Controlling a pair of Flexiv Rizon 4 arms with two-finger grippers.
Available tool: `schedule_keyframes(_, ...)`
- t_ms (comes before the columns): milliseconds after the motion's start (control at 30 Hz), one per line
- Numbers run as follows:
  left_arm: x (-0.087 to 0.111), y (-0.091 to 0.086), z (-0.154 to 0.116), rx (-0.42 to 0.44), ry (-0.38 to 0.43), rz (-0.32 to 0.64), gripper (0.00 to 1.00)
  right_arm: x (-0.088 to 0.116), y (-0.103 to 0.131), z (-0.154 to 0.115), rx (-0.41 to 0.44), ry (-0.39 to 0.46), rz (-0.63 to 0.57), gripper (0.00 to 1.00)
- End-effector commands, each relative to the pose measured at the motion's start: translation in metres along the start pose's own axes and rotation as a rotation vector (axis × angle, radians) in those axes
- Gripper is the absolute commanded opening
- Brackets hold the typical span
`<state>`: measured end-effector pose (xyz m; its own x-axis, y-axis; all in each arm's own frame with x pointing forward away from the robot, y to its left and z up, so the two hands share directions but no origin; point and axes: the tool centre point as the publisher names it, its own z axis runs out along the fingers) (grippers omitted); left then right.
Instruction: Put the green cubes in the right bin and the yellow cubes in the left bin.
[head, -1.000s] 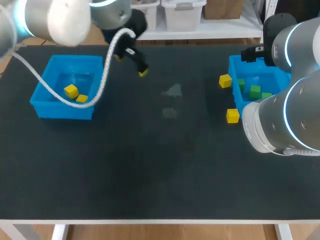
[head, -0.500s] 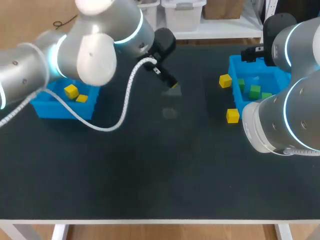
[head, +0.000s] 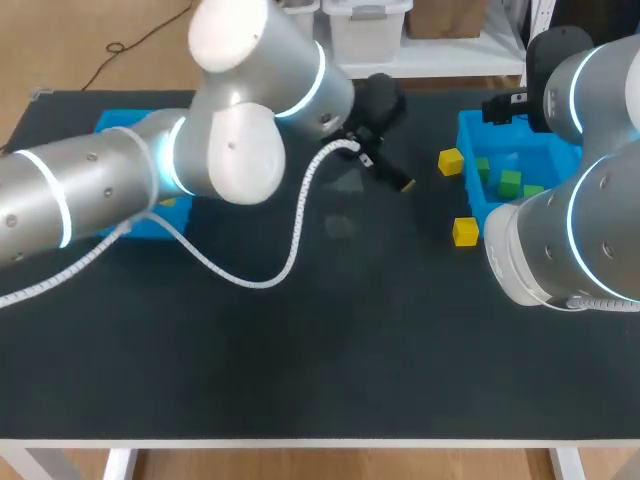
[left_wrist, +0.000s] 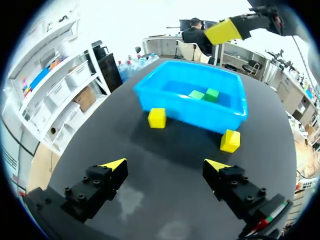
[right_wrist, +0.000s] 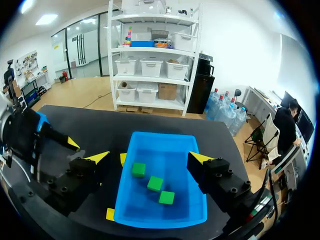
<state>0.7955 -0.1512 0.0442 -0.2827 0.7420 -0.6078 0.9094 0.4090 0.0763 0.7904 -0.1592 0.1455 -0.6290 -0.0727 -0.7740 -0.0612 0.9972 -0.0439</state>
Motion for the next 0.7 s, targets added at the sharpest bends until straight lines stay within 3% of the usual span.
schedule_keyframes(33,-0.013,-0.002,0.024,0.010,0.001,0.004,1.00,0.000,-0.002,0.000,-0.008,0.003,0.000,1.00)
schedule_keyframes(367,-0.037,0.003,0.049,-0.009,-0.024,0.033,1.00,0.000,-0.002,0.000,-0.008,0.003,0.000,1.00)
schedule_keyframes(700,-0.040,0.021,0.073,0.013,-0.027,0.089,1.00,0.000,-0.002,0.000,-0.008,0.003,0.000,1.00)
